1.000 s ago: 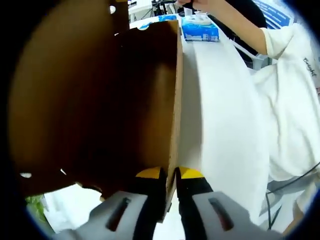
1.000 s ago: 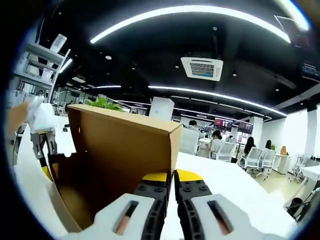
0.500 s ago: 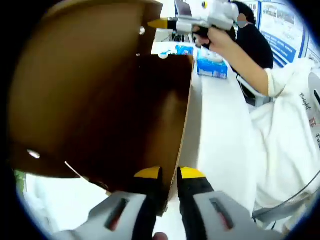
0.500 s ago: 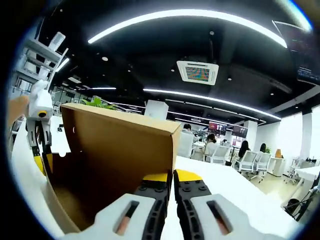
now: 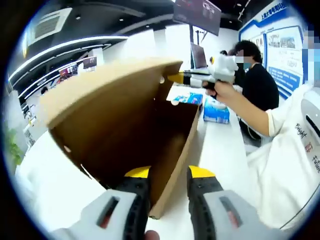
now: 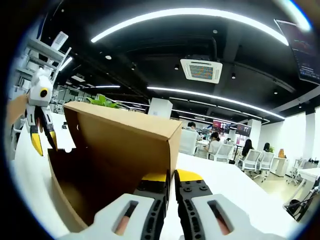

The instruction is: Operate the shoe box by opening the lid, removing the specified soft item, and placing it in the target area until the item is outside and the box remains undamaged.

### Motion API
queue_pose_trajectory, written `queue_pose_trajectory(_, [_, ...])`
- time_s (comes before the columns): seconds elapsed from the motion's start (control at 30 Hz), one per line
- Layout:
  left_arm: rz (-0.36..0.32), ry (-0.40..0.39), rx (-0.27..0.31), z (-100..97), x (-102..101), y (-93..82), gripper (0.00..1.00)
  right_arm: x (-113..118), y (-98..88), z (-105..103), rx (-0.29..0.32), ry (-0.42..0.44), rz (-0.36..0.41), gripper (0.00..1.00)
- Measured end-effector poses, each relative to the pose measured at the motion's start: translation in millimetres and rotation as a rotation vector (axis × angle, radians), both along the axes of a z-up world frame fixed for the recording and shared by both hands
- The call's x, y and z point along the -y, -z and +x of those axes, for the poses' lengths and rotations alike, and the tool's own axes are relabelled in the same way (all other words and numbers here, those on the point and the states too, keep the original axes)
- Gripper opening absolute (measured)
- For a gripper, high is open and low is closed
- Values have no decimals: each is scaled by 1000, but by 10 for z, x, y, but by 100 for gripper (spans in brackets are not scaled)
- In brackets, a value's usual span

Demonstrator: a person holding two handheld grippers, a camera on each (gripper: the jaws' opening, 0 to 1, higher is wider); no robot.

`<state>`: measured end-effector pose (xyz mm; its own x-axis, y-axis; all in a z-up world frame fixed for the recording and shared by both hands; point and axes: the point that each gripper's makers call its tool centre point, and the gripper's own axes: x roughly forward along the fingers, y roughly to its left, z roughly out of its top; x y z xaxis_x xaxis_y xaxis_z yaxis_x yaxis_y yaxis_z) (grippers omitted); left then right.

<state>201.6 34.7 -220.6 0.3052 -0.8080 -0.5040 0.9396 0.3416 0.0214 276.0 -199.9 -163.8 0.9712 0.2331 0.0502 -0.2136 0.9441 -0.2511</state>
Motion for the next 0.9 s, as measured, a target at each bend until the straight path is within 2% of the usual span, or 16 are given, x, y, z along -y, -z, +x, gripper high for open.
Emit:
queue_pose_trajectory(0.1, [-46,-28,24,-22,-95,-76,30,-8,-6,-47,-3,-9,-11,3])
queue_pose_trajectory(0.13, [-91,-45,22,-31,-102,-125,33,-8,-13,-54,-2,-10,-15,3])
queue_pose_trajectory(0.17, [-107,-60,5,-51,-132,-138,36,-9,-16,-57,-4,-12,-11,3])
queue_pose_trajectory(0.2, [-119,-110,-8,-37,-187,-151,39,-8,-16,-58,-6,-12,-8,3])
queue_pose_trajectory(0.3, [-136,-170,48,15,-275,-211,46,-3,-15,-67,-8,-15,8,3])
queue_pose_trajectory(0.37, [-159,-187,67,26,-306,-264,45,1,-9,-74,-8,-17,8,3])
queue_pose_trajectory(0.4, [-193,-204,63,41,-328,-311,45,2,-6,-75,-10,-19,9,3])
queue_pose_trajectory(0.53, [-253,-226,57,64,-403,-386,45,-2,-6,-90,-8,-29,10,4])
queue_pose_trajectory(0.6, [-288,-258,76,104,-461,-438,43,-10,-1,-105,-15,-47,53,4])
queue_pose_trajectory(0.7, [-335,-296,91,153,-553,-491,45,7,19,-135,-10,-49,48,5])
queue_pose_trajectory(0.8, [-333,-290,119,150,-569,-508,41,0,42,-151,-18,-64,52,5])
queue_pose_trajectory(0.9, [-342,-287,118,142,-547,-535,46,-1,44,-172,-17,-71,52,5])
